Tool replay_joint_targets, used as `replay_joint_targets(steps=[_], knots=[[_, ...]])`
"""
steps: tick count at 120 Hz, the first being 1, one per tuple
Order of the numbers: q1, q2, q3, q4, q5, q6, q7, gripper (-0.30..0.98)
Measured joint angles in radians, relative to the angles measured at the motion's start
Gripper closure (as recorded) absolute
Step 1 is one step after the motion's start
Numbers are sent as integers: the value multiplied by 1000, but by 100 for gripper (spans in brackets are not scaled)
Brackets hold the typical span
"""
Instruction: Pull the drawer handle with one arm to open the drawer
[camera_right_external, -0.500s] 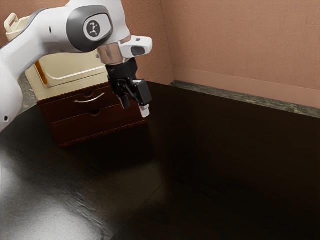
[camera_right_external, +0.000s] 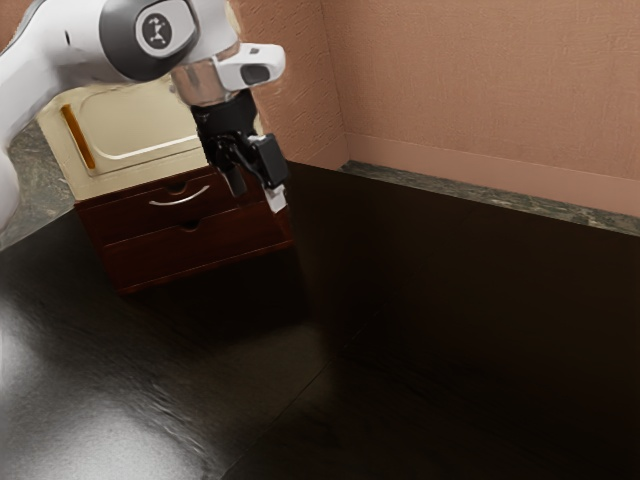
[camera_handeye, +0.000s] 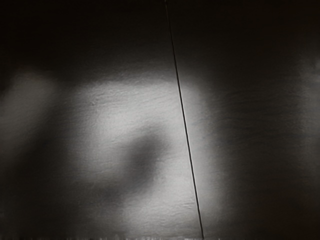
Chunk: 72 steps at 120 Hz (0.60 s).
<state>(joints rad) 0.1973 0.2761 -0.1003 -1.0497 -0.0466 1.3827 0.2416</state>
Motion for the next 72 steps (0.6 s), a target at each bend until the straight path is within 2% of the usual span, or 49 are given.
replay_joint_targets(steps=[14, 44, 50, 65, 72], knots=[[-3, -74, 1, 9, -13, -30, -3, 0], [-9, -82, 1, -65, 0, -51, -6, 0], [-12, -125, 1, -168, 14, -29, -5, 0], [-32, -341, 14, -555, 36, 85, 13, 0], [-37, -394, 27, -656, 41, 138, 28, 0]])
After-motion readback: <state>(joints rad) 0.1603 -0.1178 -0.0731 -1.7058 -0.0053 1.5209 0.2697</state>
